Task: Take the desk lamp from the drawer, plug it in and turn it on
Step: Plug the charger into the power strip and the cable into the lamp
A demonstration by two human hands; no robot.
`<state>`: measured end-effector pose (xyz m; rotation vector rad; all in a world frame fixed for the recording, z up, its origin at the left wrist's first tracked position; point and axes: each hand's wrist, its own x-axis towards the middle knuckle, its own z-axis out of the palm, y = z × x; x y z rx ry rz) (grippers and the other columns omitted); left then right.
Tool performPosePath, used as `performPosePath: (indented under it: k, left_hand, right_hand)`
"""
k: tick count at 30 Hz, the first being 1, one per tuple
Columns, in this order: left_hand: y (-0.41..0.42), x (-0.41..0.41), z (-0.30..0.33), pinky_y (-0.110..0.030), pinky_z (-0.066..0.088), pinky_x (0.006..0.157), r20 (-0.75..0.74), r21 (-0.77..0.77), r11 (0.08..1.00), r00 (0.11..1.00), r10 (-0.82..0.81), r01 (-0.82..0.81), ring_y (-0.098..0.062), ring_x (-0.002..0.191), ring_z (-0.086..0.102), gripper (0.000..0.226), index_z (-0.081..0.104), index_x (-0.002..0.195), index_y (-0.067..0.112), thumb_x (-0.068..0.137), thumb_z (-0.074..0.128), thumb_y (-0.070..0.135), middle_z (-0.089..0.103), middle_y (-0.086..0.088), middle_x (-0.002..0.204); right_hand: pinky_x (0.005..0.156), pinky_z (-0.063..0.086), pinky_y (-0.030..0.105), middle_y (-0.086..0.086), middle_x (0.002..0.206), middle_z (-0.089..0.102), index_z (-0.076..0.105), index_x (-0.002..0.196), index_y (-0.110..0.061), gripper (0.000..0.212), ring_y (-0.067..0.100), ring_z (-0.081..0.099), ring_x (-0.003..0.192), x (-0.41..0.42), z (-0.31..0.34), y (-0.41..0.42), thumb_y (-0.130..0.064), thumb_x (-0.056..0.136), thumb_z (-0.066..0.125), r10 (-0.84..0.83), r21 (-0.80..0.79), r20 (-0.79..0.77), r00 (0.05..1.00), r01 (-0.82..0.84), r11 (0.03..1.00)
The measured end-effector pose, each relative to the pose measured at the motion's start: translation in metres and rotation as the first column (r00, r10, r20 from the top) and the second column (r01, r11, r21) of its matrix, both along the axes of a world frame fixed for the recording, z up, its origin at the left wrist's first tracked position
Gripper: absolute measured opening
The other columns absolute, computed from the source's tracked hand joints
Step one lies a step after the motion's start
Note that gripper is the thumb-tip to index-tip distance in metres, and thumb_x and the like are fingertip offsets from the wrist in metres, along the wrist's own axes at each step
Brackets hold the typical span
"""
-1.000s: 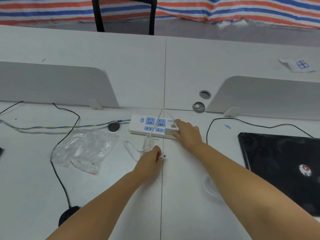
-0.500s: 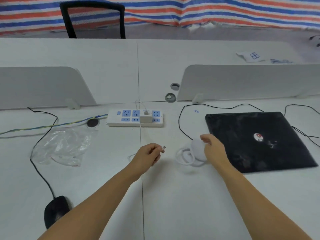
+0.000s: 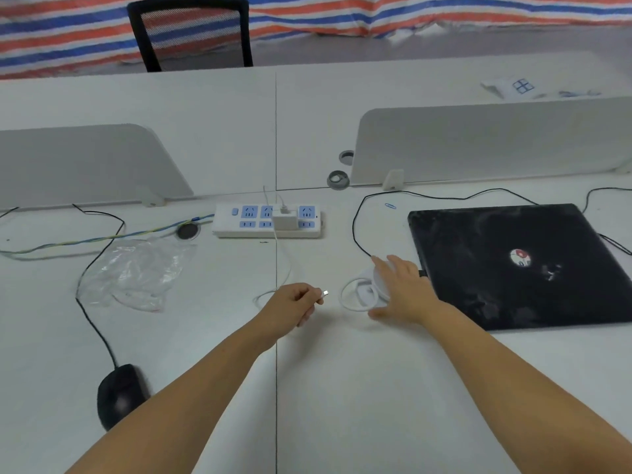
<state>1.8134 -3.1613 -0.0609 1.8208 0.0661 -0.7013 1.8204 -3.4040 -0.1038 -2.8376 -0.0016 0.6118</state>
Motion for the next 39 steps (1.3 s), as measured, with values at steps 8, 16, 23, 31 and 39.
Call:
performPosePath:
  k: [8,16,23,31,39]
  left_hand:
    - [0.001,0.010,0.011,-0.008,0.034,0.044,0.028,0.025,0.999,0.999,-0.024,0.023,-0.007,0.047,0.042,0.021,0.064,0.085,0.011,0.096,0.048,0.020,0.050,0.004,0.056]
    - [0.009,0.015,0.043,-0.029,0.034,0.061,0.120,0.008,0.998,0.991,-0.062,0.061,-0.010,0.048,0.039,0.026,0.063,0.077,0.016,0.095,0.050,0.029,0.048,0.008,0.047]
    - [0.020,0.010,0.101,-0.033,0.030,0.058,0.251,-0.034,0.988,0.958,-0.139,0.152,-0.014,0.048,0.032,0.029,0.065,0.073,0.019,0.091,0.054,0.039,0.044,0.005,0.044]
    - [0.023,-0.015,0.131,-0.009,0.030,0.041,0.279,0.000,0.975,0.936,-0.215,0.224,-0.007,0.040,0.033,0.027,0.063,0.073,0.014,0.093,0.054,0.029,0.044,0.007,0.038]
    - [0.024,-0.014,0.137,-0.009,0.032,0.042,0.268,0.033,0.982,0.945,-0.189,0.187,-0.010,0.040,0.033,0.027,0.063,0.070,0.013,0.091,0.058,0.028,0.042,0.001,0.040]
  right_hand:
    - [0.091,0.045,0.040,0.006,0.133,0.031,0.028,0.136,-0.030,0.084,0.029,0.034,0.119,0.008,0.005,0.004,-0.049,0.066,0.070,0.072,-0.020,0.017,0.997,-0.071,0.997]
    - [0.106,0.037,0.033,0.000,0.138,0.031,0.032,0.138,-0.026,0.087,0.020,0.036,0.126,-0.013,0.063,0.016,-0.039,0.068,0.082,-0.053,0.515,0.185,0.981,-0.051,0.856]
    - [0.101,0.036,0.018,-0.009,0.139,0.032,0.029,0.135,-0.032,0.090,0.009,0.037,0.124,-0.034,0.110,0.034,-0.054,0.061,0.076,-0.030,0.595,0.312,0.950,-0.171,0.785]
    - [0.084,0.039,0.000,-0.018,0.134,0.030,0.025,0.127,-0.047,0.080,-0.012,0.037,0.115,-0.053,0.126,0.049,-0.043,0.067,0.079,-0.095,0.652,0.280,0.955,-0.116,0.749]
    - [0.084,0.035,0.000,-0.022,0.129,0.028,0.024,0.119,-0.054,0.075,-0.018,0.035,0.112,-0.054,0.134,0.058,-0.048,0.063,0.074,-0.127,0.640,0.298,0.946,-0.099,0.762]
